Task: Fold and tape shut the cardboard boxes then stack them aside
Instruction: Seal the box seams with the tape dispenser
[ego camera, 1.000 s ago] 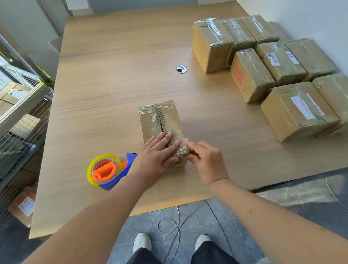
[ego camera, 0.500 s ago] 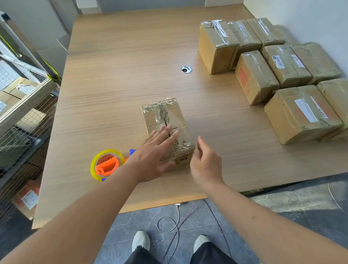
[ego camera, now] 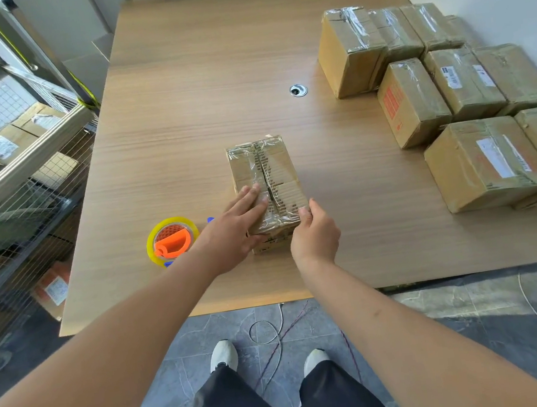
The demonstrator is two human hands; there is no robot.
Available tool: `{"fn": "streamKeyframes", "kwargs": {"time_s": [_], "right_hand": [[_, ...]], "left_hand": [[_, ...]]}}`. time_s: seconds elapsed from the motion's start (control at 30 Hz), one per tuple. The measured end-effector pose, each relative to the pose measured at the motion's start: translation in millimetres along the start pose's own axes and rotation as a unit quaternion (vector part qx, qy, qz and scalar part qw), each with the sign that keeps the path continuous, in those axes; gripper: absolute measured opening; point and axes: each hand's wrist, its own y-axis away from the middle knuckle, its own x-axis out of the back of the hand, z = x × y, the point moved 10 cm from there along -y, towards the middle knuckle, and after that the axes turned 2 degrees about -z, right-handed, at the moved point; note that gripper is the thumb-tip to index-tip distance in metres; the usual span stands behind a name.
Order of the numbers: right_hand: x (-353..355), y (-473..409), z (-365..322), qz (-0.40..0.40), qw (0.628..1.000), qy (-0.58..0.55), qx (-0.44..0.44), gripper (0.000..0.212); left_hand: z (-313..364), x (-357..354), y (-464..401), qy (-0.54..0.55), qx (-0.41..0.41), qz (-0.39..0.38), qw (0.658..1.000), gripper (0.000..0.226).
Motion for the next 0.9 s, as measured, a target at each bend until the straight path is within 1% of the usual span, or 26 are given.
{"fn": "streamKeyframes", "kwargs": {"time_s": [0.1, 0.23, 0.27, 0.33, 0.37, 0.4, 0.43, 0.53, 0.57, 0.6, 0.67, 0.7, 0.77, 0.8, 0.87, 0.9], "right_hand": [[4, -6, -1, -0.012, 1.0, -0.009, 0.026, 0.043], [12, -11, -6, -0.027, 0.996, 0.023, 0.081, 0.046], [11, -10, -6, -0.043, 0.995, 0.031, 0.089, 0.054], [13, -9, -1, -0.07, 0.992, 0.055, 0.086, 0.076], [16, -9, 1, -0.074, 0.991, 0.072, 0.084, 0.081], [21, -11, 2, -0.074, 0.989, 0.095, 0.086, 0.08], [27, -14, -1, -0.073, 0.984, 0.133, 0.092, 0.075], [40, -21, -13, -0.078, 0.957, 0.252, 0.119, 0.051], [43, -25, -15, -0.083, 0.949, 0.277, 0.128, 0.049], [44, -27, -16, -0.088, 0.939, 0.301, 0.143, 0.052], [48, -32, -18, -0.092, 0.917, 0.347, 0.172, 0.062], [49, -33, -19, -0.09, 0.911, 0.357, 0.183, 0.063], [46, -28, -23, -0.079, 0.903, 0.368, 0.207, 0.05], [42, -23, -24, -0.077, 0.897, 0.374, 0.222, 0.048], [31, -14, -25, -0.081, 0.882, 0.397, 0.239, 0.071], [27, -13, -25, -0.084, 0.878, 0.405, 0.243, 0.078]], "left_hand": [[0, 2, -3, -0.011, -0.012, -0.035, 0.999, 0.084], [17, 2, -4, -0.025, -0.052, -0.071, 0.996, 0.088], [23, 3, -4, -0.026, -0.059, -0.071, 0.995, 0.087], [34, 5, -7, -0.02, -0.066, -0.066, 0.995, 0.085], [37, 5, -8, -0.012, -0.069, -0.064, 0.996, 0.083], [40, 5, -10, -0.002, -0.075, -0.062, 0.995, 0.081], [43, 6, -12, 0.009, -0.082, -0.058, 0.995, 0.077], [46, 19, -16, 0.017, -0.102, -0.023, 0.994, 0.064], [46, 23, -18, 0.004, -0.107, -0.013, 0.994, 0.062], [46, 27, -22, -0.014, -0.11, -0.006, 0.994, 0.06], [42, 28, -31, -0.058, -0.092, -0.011, 0.994, 0.059], [37, 25, -35, -0.08, -0.069, -0.024, 0.994, 0.06], [24, 15, -39, -0.11, -0.019, -0.061, 0.992, 0.059], [21, 12, -38, -0.105, -0.003, -0.072, 0.992, 0.059], [18, 8, -32, -0.09, 0.01, -0.072, 0.993, 0.059], [17, 9, -29, -0.089, 0.013, -0.066, 0.994, 0.058]]}}
